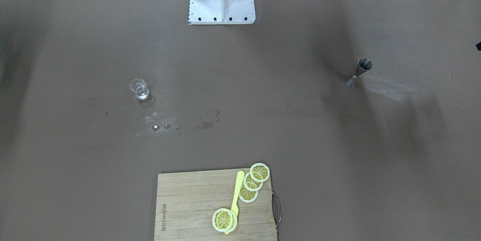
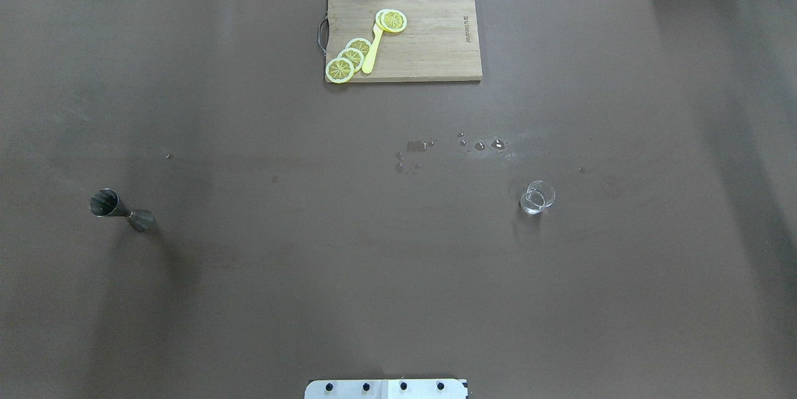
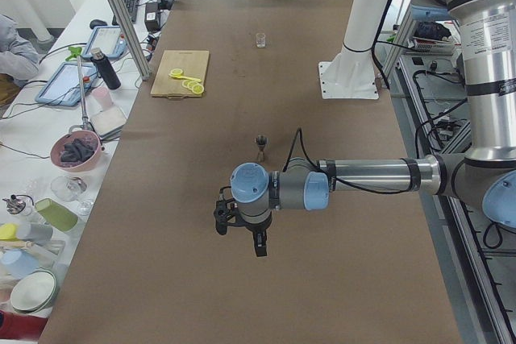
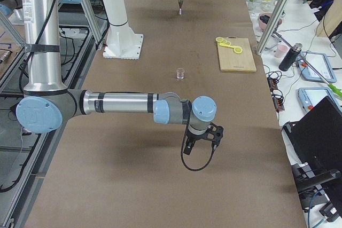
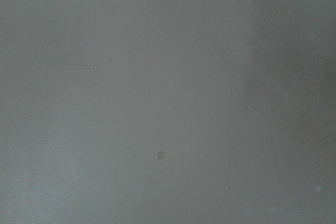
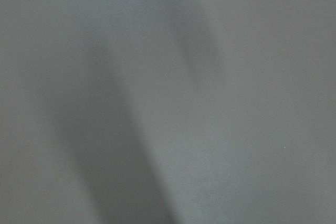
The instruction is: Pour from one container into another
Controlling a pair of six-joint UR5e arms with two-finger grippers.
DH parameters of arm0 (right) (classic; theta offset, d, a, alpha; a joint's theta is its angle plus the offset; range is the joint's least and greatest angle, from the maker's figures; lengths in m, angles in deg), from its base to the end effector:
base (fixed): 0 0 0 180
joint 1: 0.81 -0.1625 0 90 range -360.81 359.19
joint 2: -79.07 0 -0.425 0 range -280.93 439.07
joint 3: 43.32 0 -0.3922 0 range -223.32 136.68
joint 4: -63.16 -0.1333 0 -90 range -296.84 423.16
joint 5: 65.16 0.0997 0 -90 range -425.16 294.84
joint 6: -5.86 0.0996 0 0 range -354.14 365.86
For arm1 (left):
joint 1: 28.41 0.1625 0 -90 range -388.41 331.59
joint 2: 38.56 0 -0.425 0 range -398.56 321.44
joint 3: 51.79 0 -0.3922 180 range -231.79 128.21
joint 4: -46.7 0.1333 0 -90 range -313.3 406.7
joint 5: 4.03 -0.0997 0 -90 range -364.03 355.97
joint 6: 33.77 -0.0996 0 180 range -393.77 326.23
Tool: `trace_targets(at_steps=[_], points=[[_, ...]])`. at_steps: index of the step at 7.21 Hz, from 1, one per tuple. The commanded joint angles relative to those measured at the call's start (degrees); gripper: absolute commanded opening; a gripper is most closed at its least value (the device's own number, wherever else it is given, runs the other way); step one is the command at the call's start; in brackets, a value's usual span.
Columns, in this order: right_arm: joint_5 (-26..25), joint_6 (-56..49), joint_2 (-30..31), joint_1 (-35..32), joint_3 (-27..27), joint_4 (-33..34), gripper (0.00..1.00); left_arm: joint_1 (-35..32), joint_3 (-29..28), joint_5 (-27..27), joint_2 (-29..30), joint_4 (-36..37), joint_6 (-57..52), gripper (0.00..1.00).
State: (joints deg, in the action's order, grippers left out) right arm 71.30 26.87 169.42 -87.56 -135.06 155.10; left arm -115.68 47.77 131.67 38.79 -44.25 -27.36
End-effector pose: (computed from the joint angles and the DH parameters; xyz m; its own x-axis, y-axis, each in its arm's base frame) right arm 0.0333 -0.4912 0.6475 0.6627 0.3280 0.6732 -0.1938 0.9435 -0.2688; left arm -0.0431 -0.3981 0.6716 0.6998 -0.1049 -0.7066 0.0307 0.9927 -0.1170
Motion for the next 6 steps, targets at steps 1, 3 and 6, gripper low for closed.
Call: trace_targets(at_steps=[1,3,6], points=[[0.03,0.00,0.00,0.00,-0.02,0.00,1.00,0.00,-0.07,0.00,0.00,-0.20,0.01,0.98],[0.12,0.00,0.00,0.00,-0.02,0.00,1.00,0.00,-0.07,0.00,0.00,-0.20,0.01,0.98],[0.73,0.00,0.00,0.00,-0.02,0.00,1.00,0.00,-0.07,0.00,0.00,-0.20,0.01,0.98]])
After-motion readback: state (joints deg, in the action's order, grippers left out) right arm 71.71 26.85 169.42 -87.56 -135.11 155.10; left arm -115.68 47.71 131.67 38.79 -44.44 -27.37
